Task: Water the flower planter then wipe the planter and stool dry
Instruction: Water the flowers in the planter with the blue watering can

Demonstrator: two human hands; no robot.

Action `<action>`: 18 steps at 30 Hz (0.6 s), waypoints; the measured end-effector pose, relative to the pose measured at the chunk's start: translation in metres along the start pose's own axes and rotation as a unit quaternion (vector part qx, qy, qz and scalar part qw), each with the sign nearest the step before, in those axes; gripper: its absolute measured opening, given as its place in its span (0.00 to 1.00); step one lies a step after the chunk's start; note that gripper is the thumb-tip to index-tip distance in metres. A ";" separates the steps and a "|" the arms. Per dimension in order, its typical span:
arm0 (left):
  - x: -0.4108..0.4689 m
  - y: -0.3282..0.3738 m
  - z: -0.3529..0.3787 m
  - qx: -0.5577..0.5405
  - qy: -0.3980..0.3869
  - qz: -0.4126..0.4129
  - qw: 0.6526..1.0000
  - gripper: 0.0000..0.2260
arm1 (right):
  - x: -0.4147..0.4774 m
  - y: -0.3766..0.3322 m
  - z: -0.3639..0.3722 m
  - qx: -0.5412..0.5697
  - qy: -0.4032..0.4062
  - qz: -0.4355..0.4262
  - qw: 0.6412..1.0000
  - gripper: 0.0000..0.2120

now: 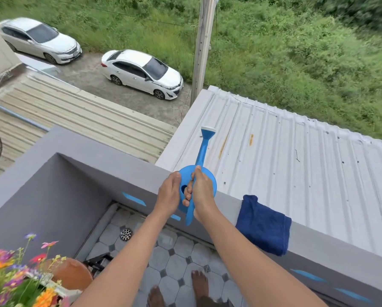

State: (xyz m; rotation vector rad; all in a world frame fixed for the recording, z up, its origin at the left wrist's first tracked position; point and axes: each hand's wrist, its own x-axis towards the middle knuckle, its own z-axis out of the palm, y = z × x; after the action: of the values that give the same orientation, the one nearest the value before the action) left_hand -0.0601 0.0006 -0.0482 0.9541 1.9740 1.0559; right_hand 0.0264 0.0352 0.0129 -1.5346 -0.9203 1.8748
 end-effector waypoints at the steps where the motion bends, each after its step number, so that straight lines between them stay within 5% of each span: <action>1: 0.000 -0.001 0.001 0.006 0.001 0.004 1.000 0.20 | -0.001 0.001 -0.001 -0.015 0.002 -0.012 1.000 0.19; 9: -0.002 0.017 -0.014 0.080 0.034 0.031 0.996 0.18 | -0.001 -0.005 -0.035 -0.217 0.008 -0.086 0.972 0.24; 14: -0.023 0.091 -0.018 0.050 0.128 0.167 0.976 0.12 | 0.011 -0.008 -0.087 -0.208 0.064 -0.157 0.963 0.10; 18: -0.042 0.140 0.026 0.026 0.086 0.255 0.963 0.08 | 0.020 0.000 -0.144 -0.205 0.102 -0.148 0.962 0.06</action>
State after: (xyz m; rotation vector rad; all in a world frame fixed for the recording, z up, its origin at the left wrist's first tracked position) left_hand 0.0208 0.0300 0.0730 1.4963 1.9451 1.4094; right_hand 0.1632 0.0746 -0.0157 -1.6720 -1.4139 1.3423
